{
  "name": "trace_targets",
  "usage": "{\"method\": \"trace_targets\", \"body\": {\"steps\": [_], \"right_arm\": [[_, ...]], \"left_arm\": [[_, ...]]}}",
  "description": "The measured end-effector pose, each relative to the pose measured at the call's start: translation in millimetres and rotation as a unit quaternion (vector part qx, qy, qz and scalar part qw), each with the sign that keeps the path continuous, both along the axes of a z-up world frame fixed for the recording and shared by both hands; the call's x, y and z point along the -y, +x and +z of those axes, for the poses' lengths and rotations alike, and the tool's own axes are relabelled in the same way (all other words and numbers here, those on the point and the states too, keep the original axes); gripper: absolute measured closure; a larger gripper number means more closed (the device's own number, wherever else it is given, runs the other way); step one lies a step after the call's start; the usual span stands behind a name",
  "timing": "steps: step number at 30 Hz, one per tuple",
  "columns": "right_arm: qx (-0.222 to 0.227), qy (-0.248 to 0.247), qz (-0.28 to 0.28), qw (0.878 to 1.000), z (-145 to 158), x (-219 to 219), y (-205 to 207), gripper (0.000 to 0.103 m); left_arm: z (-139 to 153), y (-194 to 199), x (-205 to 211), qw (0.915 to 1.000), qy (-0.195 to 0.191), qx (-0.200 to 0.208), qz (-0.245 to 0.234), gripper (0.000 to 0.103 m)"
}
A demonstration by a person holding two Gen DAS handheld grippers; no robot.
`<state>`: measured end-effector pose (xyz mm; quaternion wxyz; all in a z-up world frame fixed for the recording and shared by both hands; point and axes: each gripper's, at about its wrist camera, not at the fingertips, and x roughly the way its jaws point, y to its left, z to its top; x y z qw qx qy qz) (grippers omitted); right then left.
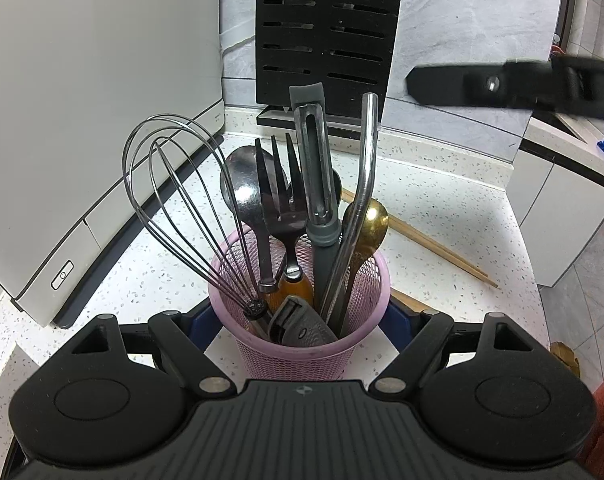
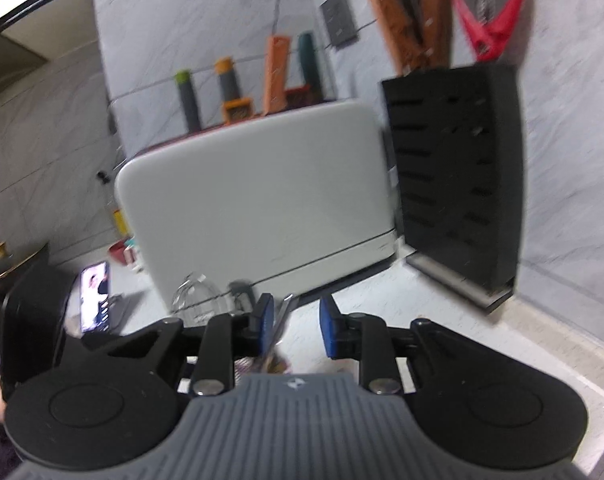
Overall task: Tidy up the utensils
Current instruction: 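Open the right gripper to release the straw in the cup, then move the right gripper down over the wooden chopsticks on the counter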
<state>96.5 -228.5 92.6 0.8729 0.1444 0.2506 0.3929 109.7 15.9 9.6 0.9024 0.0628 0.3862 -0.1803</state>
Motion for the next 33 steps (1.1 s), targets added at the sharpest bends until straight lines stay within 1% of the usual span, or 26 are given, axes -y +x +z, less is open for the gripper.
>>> {"method": "trace_targets", "body": {"steps": [2, 4, 9, 16, 19, 21, 22, 26, 30, 33], "right_arm": [[-0.003, -0.004, -0.022, 1.0, -1.2, 6.1, 5.6, 0.079], [-0.016, -0.009, -0.041, 0.999, -6.0, 10.7, 13.1, 0.079], [-0.032, -0.042, -0.074, 0.996, -22.2, 12.0, 27.3, 0.079], [-0.021, -0.115, -0.063, 0.991, -45.3, -7.2, 38.4, 0.079], [-0.025, -0.143, -0.06, 0.988, -52.0, -16.5, 46.9, 0.079], [-0.035, -0.162, -0.062, 0.984, -56.2, -21.7, 53.8, 0.077], [-0.044, -0.175, -0.063, 0.982, -58.7, -24.4, 58.8, 0.073], [-0.067, -0.219, -0.06, 0.972, -67.9, -32.0, 72.9, 0.064], [-0.091, -0.232, -0.05, 0.967, -74.5, -34.3, 86.3, 0.063], [-0.107, -0.25, -0.044, 0.961, -77.9, -37.6, 96.3, 0.063]], "left_arm": [[-0.4, 0.7, 0.2, 1.0, 0.001, 0.0, 0.001, 0.008], [-0.8, 1.2, 0.4, 1.0, 0.0, 0.001, 0.002, 0.008], [-0.8, 0.6, 0.5, 1.0, 0.001, 0.001, 0.004, 0.008], [-0.8, 1.3, 0.8, 1.0, 0.002, 0.0, 0.005, 0.008], [-0.7, 1.8, 0.8, 1.0, 0.002, -0.001, 0.004, 0.008], [-0.4, 1.5, 0.6, 1.0, 0.002, -0.002, 0.002, 0.008], [-0.4, 1.6, 0.5, 1.0, 0.003, -0.002, 0.002, 0.008], [-0.3, 2.8, 0.7, 1.0, 0.004, -0.003, 0.0, 0.008], [0.1, 3.4, 1.0, 1.0, 0.005, -0.004, -0.002, 0.008], [0.0, 3.2, 1.1, 1.0, 0.006, -0.004, -0.004, 0.008]]}}
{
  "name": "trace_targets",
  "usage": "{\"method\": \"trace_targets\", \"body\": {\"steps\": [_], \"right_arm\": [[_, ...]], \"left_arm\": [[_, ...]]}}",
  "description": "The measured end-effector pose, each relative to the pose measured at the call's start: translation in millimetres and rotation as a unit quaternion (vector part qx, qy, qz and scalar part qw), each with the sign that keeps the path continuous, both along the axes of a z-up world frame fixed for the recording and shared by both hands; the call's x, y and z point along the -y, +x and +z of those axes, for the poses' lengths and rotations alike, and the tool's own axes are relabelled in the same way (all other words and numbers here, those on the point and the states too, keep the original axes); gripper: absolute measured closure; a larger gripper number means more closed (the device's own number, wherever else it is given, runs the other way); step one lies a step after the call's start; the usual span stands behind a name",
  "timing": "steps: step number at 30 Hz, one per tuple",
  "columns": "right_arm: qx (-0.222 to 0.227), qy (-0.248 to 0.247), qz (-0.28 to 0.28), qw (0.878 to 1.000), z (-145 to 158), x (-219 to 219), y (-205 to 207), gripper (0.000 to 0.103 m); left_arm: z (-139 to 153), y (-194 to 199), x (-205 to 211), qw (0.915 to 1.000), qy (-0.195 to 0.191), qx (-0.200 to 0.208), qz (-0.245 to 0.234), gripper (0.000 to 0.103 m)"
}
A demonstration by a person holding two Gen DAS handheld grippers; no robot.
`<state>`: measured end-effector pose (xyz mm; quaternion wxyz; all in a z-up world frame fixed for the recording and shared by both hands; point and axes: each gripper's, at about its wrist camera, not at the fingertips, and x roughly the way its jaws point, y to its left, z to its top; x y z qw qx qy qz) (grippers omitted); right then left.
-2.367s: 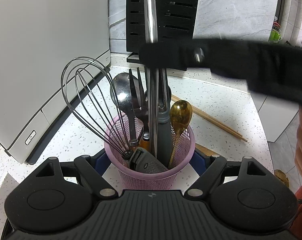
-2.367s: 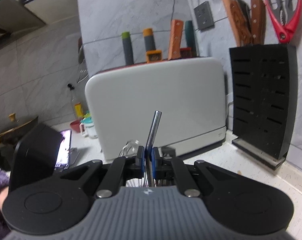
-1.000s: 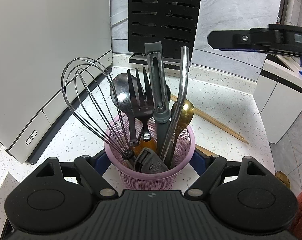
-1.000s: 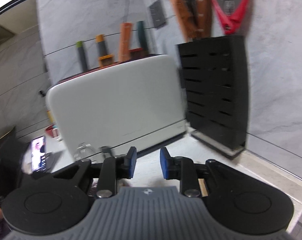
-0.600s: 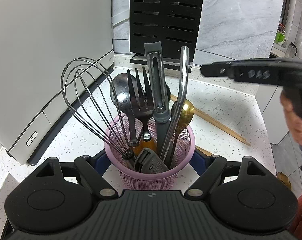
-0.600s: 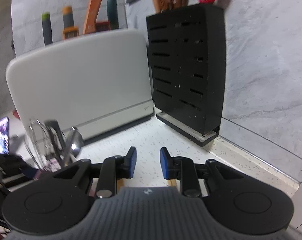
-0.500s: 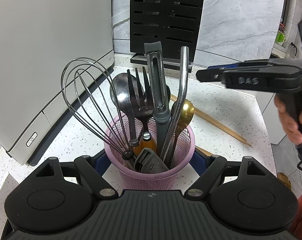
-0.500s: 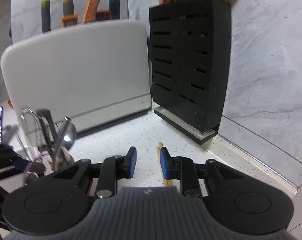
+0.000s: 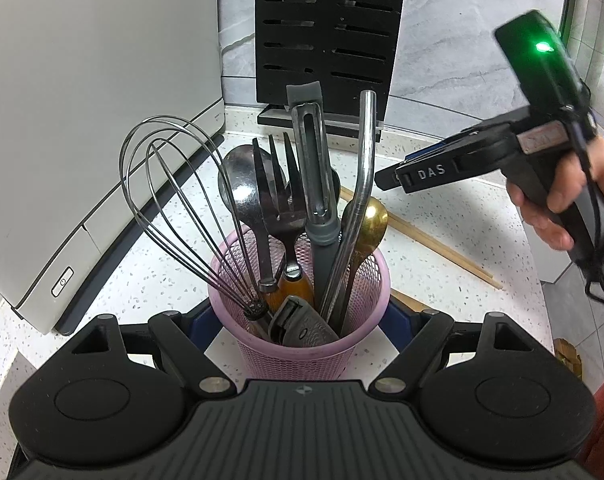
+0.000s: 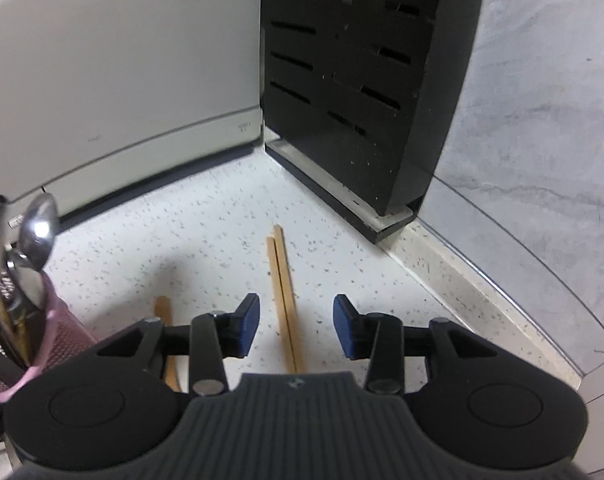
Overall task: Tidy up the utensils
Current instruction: 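Move the right gripper down over the wooden chopsticks on the counter, then close the right gripper on the chopsticks and lift them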
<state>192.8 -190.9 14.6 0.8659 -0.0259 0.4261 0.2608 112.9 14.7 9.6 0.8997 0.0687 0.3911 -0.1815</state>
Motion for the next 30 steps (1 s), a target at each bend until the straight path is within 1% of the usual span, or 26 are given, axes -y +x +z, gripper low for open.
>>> {"method": "trace_targets", "body": {"steps": [4, 5, 8, 12, 15, 20, 24, 30], "right_arm": [[-0.016, -0.047, 0.016, 0.999, -5.4, -11.5, 12.3, 0.063], [-0.023, -0.053, 0.022, 0.998, -6.5, -14.8, 16.3, 0.063], [-0.052, -0.051, 0.042, 0.996, -9.6, -25.2, 28.8, 0.064], [-0.08, -0.059, 0.069, 0.993, -14.9, -44.0, 42.2, 0.071], [-0.088, -0.081, 0.084, 0.989, -18.5, -57.3, 49.2, 0.082], [-0.108, -0.11, 0.102, 0.983, -24.3, -67.1, 60.1, 0.082], [-0.12, -0.12, 0.109, 0.98, -29.6, -70.4, 62.0, 0.083], [-0.144, -0.099, 0.1, 0.98, -32.7, -64.7, 63.7, 0.083]], "left_arm": [[0.0, 0.0, 0.1, 1.0, 0.0, 0.0, 0.0, 0.009], [0.1, -0.1, 0.2, 1.0, 0.001, -0.001, 0.001, 0.009], [0.0, -0.2, 0.4, 1.0, 0.001, -0.001, 0.001, 0.009], [-0.4, -0.8, 1.1, 1.0, 0.004, 0.0, 0.0, 0.009], [-1.7, -0.9, 2.2, 1.0, 0.01, 0.0, -0.003, 0.011], [-1.9, -0.1, 0.6, 1.0, 0.008, -0.002, -0.006, 0.011], [-1.4, -0.1, 0.2, 0.9999, 0.008, -0.002, -0.006, 0.011], [-1.5, -0.2, 0.4, 1.0, 0.008, -0.002, -0.005, 0.011]]}}
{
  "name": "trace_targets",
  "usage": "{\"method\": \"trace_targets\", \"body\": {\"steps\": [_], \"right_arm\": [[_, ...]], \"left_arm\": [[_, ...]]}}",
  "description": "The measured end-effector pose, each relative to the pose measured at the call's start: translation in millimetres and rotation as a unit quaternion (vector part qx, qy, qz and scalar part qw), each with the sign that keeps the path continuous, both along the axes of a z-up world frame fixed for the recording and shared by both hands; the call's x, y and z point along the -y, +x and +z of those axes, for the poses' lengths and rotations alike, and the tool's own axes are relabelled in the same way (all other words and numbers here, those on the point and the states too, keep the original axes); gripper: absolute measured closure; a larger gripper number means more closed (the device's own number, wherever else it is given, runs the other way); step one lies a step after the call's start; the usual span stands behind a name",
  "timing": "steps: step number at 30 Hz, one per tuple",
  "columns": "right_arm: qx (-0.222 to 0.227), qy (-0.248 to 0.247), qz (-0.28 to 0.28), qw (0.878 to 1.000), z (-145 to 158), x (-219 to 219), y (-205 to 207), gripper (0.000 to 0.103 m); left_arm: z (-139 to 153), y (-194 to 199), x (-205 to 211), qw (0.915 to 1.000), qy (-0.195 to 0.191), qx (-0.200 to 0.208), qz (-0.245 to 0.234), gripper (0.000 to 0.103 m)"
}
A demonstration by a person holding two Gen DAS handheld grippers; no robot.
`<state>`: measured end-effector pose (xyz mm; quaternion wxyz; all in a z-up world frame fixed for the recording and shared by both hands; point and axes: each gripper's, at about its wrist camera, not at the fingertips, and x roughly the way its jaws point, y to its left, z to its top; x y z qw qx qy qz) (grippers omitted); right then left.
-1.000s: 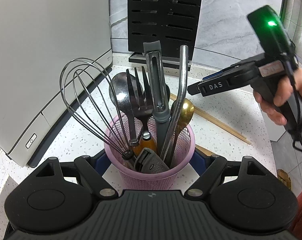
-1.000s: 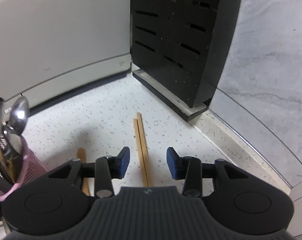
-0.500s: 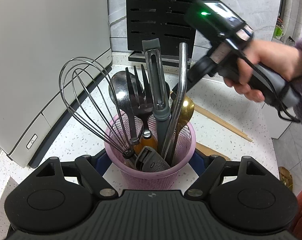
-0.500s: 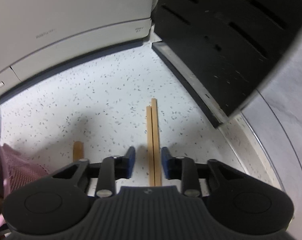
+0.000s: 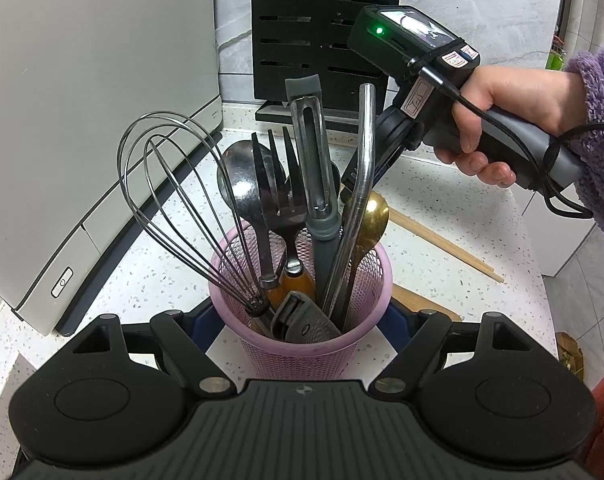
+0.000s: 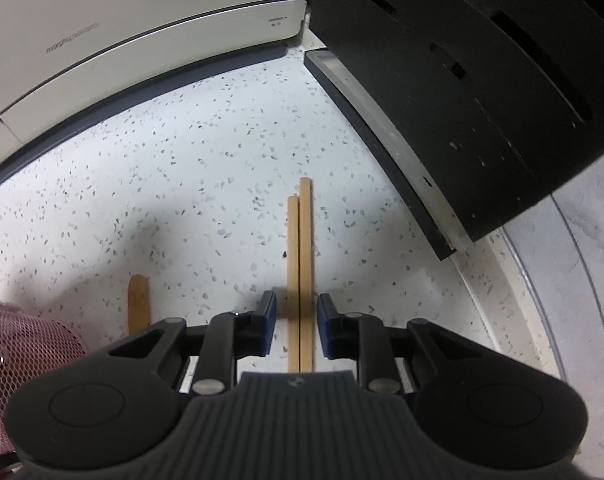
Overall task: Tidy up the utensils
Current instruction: 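Close the right gripper on the chopsticks and lift them, then carry the chopsticks over the pink cup and lower them in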
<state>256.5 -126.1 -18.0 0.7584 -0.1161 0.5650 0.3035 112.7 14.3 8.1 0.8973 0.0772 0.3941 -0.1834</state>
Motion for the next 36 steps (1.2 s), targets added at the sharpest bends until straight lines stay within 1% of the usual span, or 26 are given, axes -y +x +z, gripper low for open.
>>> {"method": "trace_targets", "body": {"steps": [3, 5, 6, 9, 15, 19, 24, 29, 32, 36], "right_arm": [[-0.018, 0.016, -0.013, 1.0, -1.8, 6.5, 6.1, 0.083], [-0.013, 0.017, -0.008, 1.0, -2.0, 7.3, 5.0, 0.086], [-0.009, 0.017, -0.002, 1.0, -1.3, 6.5, 3.2, 0.094], [0.011, 0.006, 0.012, 1.0, 0.5, 2.0, -2.3, 0.094], [0.027, 0.005, 0.007, 1.0, 0.5, 2.3, -7.6, 0.095], [0.038, 0.021, -0.003, 0.999, 7.3, 11.3, -14.6, 0.095], [0.057, 0.055, -0.012, 0.997, 24.2, 27.1, -27.6, 0.095], [0.078, 0.106, -0.031, 0.991, 45.1, 45.9, -45.9, 0.095], [0.1, 0.143, -0.043, 0.984, 59.4, 57.2, -61.0, 0.095], [0.129, 0.194, -0.066, 0.97, 74.5, 69.8, -82.8, 0.095]], "left_arm": [[-0.3, 0.2, -0.2, 1.0, 0.0, 0.0, 0.0, 0.011], [-0.6, 0.4, -0.3, 1.0, 0.0, 0.0, 0.001, 0.011], [-0.7, 0.5, -0.3, 1.0, 0.0, 0.0, 0.001, 0.011], [-0.9, 0.3, -0.3, 1.0, 0.0, 0.0, 0.002, 0.011], [-0.8, 0.2, -0.3, 1.0, 0.0, -0.001, 0.002, 0.011], [-0.9, -0.2, -0.3, 1.0, 0.0, -0.001, 0.002, 0.011], [-1.2, 0.1, -0.5, 1.0, -0.001, -0.001, 0.003, 0.011], [-1.5, 0.2, -0.7, 1.0, -0.001, -0.001, 0.003, 0.011], [-1.6, 0.3, -0.8, 1.0, -0.001, -0.001, 0.002, 0.011], [-1.5, 0.2, -0.9, 1.0, -0.001, -0.001, 0.002, 0.011]]}}
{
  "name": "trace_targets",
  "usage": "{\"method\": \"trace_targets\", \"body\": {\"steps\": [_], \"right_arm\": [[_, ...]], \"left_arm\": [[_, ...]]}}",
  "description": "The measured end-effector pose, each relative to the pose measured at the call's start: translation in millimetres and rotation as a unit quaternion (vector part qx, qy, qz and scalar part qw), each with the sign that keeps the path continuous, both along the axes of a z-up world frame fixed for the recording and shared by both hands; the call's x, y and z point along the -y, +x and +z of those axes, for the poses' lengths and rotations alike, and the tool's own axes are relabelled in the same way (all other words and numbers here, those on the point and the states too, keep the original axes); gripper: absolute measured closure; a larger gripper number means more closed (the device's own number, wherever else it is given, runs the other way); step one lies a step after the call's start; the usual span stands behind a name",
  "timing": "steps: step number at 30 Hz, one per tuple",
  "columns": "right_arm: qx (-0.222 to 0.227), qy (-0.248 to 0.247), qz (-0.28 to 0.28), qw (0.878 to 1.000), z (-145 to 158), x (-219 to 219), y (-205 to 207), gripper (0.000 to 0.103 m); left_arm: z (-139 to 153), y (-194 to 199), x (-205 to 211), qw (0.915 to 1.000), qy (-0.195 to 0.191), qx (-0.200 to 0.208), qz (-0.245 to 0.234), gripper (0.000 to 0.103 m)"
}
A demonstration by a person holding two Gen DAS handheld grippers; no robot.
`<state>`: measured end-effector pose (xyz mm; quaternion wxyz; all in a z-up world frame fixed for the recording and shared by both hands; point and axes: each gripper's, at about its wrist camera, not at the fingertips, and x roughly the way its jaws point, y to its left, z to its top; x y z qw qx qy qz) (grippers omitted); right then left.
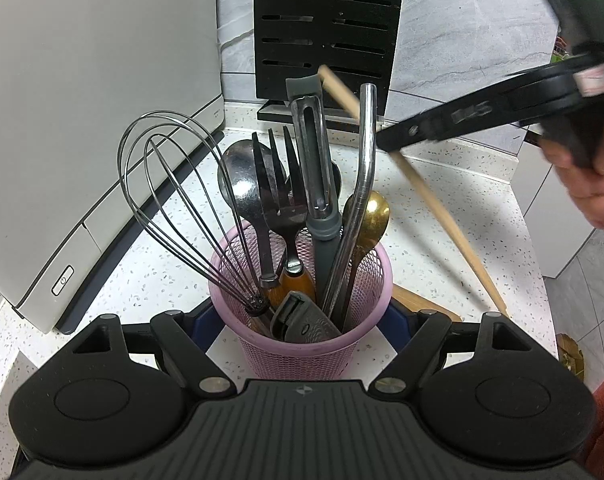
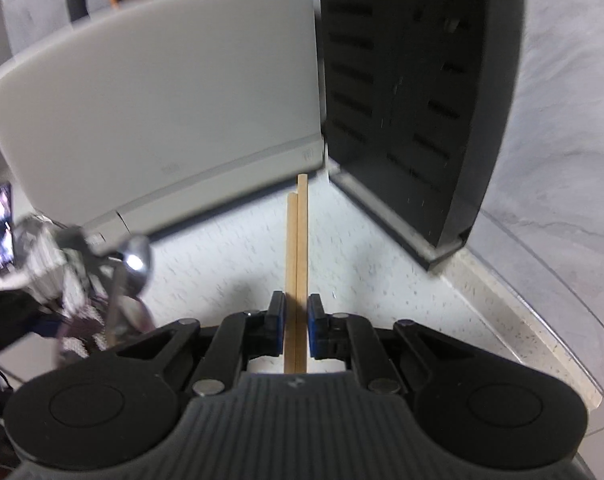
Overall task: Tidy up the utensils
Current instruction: 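Carry the chopsticks over the pink cup and lower them in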
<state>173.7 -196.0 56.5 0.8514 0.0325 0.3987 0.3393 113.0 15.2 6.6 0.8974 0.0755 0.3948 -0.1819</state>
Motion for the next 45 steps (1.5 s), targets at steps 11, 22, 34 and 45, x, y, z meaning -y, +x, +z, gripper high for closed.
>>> {"method": "trace_targets", "body": {"steps": [11, 22, 34, 45], "right_arm": [[0.121, 0.088, -0.075, 0.986, 44.3, 18.0, -56.0, 0.095], [0.227, 0.186, -0.155, 0.943, 94.6, 41.4, -98.2, 0.095], [0.266, 0.3, -0.159, 0.902, 127.6, 48.7, -120.5, 0.095], [0.243, 0.314, -0.14, 0.907, 105.6, 19.8, -116.6, 0.095]], "left_arm": [[0.0, -0.3, -0.4, 1.0, 0.0, 0.0, -0.001, 0.011], [0.0, -0.3, -0.1, 1.0, 0.001, 0.001, -0.002, 0.011], [0.3, -0.6, 0.1, 1.0, 0.001, 0.001, -0.002, 0.011], [0.7, -1.0, -1.9, 1.0, -0.003, 0.0, -0.004, 0.011]]}}
